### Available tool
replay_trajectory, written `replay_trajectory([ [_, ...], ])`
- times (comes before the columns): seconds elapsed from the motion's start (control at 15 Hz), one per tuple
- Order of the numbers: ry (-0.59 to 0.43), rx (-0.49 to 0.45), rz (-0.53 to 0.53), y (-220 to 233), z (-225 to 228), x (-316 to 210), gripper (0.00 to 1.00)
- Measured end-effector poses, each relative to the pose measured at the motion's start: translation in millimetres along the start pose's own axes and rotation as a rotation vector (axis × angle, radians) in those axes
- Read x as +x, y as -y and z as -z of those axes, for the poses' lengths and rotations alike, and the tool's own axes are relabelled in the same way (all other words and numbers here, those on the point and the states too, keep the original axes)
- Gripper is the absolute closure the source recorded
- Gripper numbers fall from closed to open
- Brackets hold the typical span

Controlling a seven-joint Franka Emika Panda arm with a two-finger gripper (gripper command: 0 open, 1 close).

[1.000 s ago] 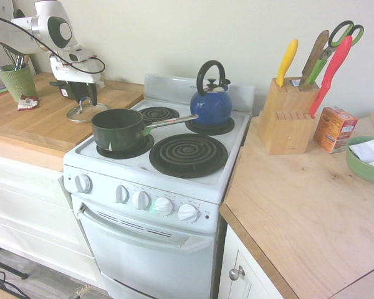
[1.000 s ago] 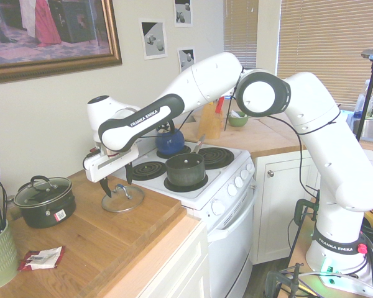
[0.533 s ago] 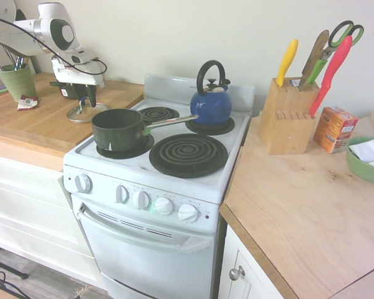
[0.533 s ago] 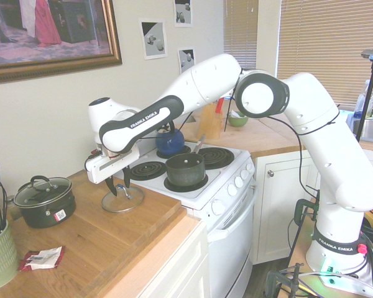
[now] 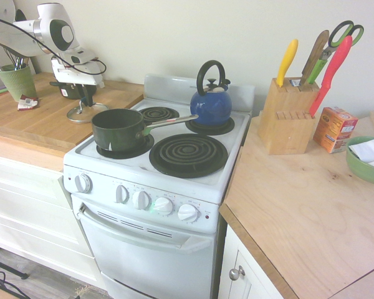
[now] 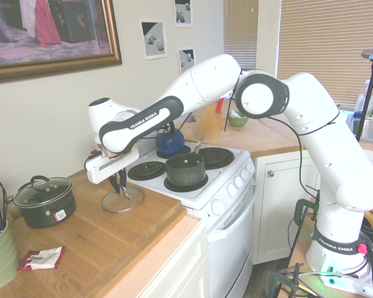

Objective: Cover the lid of the pot

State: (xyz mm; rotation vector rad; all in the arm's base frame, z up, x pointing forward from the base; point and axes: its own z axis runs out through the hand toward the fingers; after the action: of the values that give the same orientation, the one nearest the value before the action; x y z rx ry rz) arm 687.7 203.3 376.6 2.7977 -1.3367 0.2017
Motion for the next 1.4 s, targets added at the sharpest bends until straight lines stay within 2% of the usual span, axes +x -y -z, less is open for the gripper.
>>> replay_trajectory([
  [0.4, 0.024, 0.028, -0.04, -1.2, 10.2, 11.1, 1.0],
  [0.73, 0.019, 0.128, -0.077, -15.5, 101.0, 19.3, 1.0],
  [1.13, 0.008, 0.155, -0.2, -90.3, 182.5, 66.8, 1.0],
  [1.4, -0.002, 0.131, -0.309, -162.6, 195.2, 99.4, 1.0],
])
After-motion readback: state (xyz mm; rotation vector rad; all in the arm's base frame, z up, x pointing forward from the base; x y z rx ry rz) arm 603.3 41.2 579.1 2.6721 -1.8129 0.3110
